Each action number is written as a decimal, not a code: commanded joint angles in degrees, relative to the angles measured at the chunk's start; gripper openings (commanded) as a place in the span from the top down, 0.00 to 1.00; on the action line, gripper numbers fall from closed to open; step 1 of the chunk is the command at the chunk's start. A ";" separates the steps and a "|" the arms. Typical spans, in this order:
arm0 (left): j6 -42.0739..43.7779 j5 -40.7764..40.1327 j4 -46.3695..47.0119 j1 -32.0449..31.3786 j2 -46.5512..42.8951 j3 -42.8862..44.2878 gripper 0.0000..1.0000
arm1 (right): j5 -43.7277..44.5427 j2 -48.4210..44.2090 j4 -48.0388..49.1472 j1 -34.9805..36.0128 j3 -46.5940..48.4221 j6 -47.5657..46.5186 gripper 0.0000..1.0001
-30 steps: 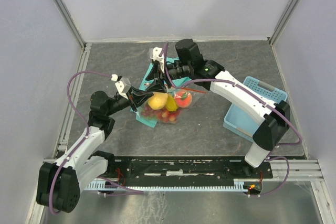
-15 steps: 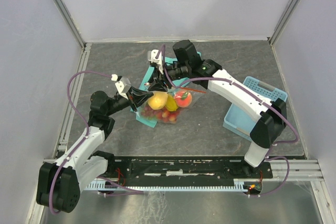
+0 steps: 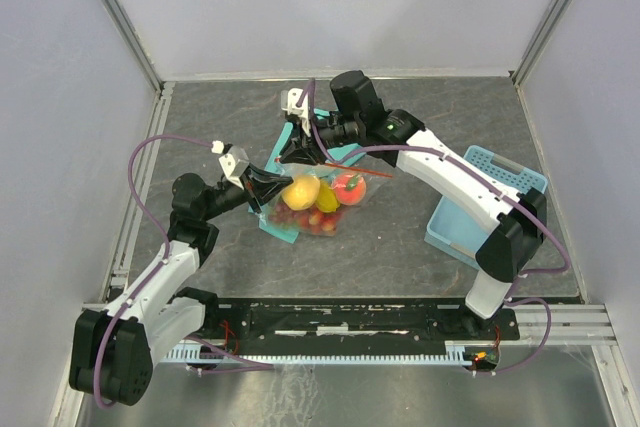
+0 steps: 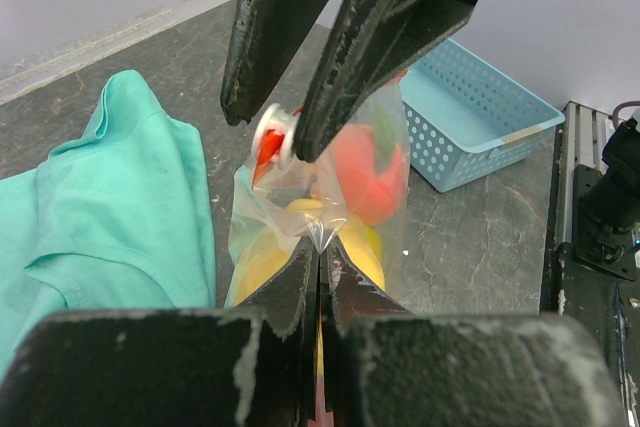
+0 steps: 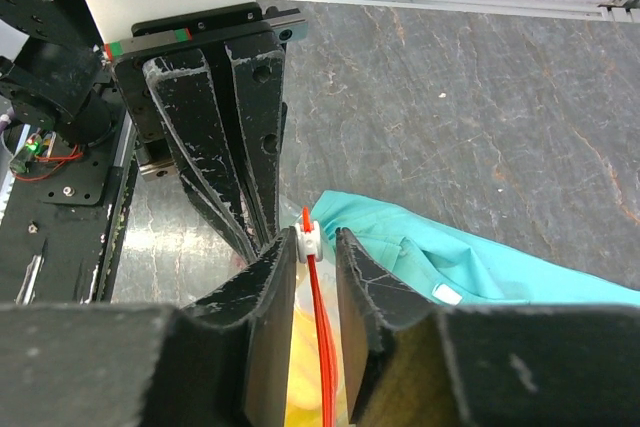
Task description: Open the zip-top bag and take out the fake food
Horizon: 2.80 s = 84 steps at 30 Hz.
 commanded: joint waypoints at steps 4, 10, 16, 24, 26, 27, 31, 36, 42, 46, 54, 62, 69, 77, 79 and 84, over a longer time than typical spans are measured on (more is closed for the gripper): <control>-2.29 0.67 5.59 -0.05 -0.82 0.62 0.97 | 1.05 0.00 -0.89 0.40 2.56 -1.56 0.84; -2.21 0.22 5.59 0.00 -1.37 0.33 0.97 | 1.32 -0.58 -1.33 0.40 2.23 -2.05 0.89; -2.42 0.99 5.85 0.07 -1.21 0.36 0.97 | 0.65 -0.20 -1.27 0.40 2.48 -2.04 0.64; -2.57 1.17 5.98 0.02 -1.03 0.36 0.97 | 0.40 1.10 -2.64 0.49 4.22 -2.25 0.69; -2.70 1.26 6.02 -0.03 -0.93 0.42 0.97 | 0.44 1.39 -2.82 0.57 4.46 -2.29 0.69; -2.77 1.28 6.07 -0.01 -0.86 0.38 0.97 | 0.44 1.52 -2.92 0.57 4.67 -2.34 0.68; -2.67 1.35 6.12 -0.02 -0.93 0.35 0.97 | 0.62 1.89 -3.61 0.57 5.22 -2.78 0.72; -2.67 1.09 6.05 -0.05 -1.00 0.36 0.97 | 0.49 1.52 -4.50 0.60 5.16 -3.64 0.85; -1.12 -1.97 4.00 -0.04 -2.20 0.17 0.97 | 1.83 -0.83 -4.74 0.03 2.62 -4.55 0.90; -0.50 -3.84 2.86 0.04 -2.41 0.32 0.97 | 1.93 -2.29 -3.89 -1.07 0.34 -3.90 0.91; 1.02 -6.13 0.73 0.07 -3.33 0.18 0.97 | 2.53 -4.98 -1.84 -3.03 -3.87 -2.59 0.91; 2.49 -10.04 -1.99 0.42 -4.29 0.29 0.97 | 3.23 -11.03 0.96 -5.62 -11.85 -0.77 0.91; 2.81 -11.03 -2.91 0.51 -4.50 0.26 0.97 | 3.27 -16.22 3.49 -7.95 -19.20 2.60 0.90; 3.17 -11.60 -3.64 0.49 -4.80 0.40 0.97 | 6.40 -21.98 3.60 -9.92 -25.76 5.24 0.90; 3.16 -11.81 -3.82 0.55 -4.84 0.35 0.97 | 7.42 -23.27 3.55 -10.41 -27.16 5.98 0.90; 3.38 -12.37 -4.23 0.56 -5.03 0.35 0.97 | 9.63 -26.43 2.41 -11.64 -30.25 8.12 0.89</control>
